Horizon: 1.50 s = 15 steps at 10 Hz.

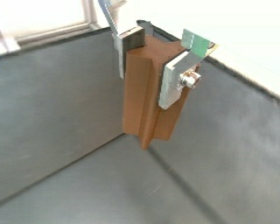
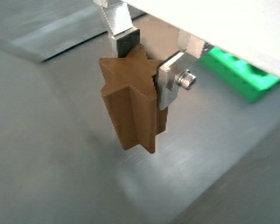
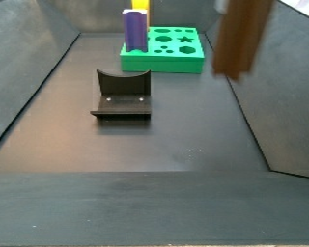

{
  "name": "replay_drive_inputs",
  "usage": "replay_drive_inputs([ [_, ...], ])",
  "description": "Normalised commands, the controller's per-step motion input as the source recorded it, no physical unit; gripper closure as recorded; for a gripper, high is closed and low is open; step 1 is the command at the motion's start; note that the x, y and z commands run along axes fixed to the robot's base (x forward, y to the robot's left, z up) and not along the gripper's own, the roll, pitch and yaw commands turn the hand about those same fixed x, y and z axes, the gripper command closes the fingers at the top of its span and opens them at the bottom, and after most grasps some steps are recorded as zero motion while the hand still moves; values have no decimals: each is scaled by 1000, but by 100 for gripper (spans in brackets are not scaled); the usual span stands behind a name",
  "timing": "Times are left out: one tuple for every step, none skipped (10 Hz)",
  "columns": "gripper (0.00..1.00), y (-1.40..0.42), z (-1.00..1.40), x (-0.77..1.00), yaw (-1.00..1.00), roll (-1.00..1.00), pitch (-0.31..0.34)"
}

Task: Pick up the star object. Move up. Move to above the board. Insert the star object.
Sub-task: Move to above the board.

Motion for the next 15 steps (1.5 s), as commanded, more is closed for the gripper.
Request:
replay_drive_inputs([
  [100, -1000, 207, 143, -587, -297, 104],
  [100, -1000, 206, 145, -374, -276, 75],
  [100, -1000, 207, 148, -174, -160, 74],
  [100, -1000, 210, 149, -116, -122, 72],
  [100, -1000, 214, 149, -46, -67, 63],
  [100, -1000, 215, 149, -22, -39, 50],
  [100, -1000, 219, 150, -8, -22, 44],
  [100, -1000, 222, 152, -3, -35, 44],
  [100, -1000, 225, 154, 5, -11, 50],
  [100, -1000, 228, 161, 6, -8, 62],
  [100, -1000, 229, 169, 6, -1, 79],
  [100, -1000, 232, 181, 8, -8, 103],
  [100, -1000, 236, 196, 7, -2, 121],
  [100, -1000, 236, 215, 6, 0, 128],
  [100, -1000, 241, 232, 7, 1, 127],
])
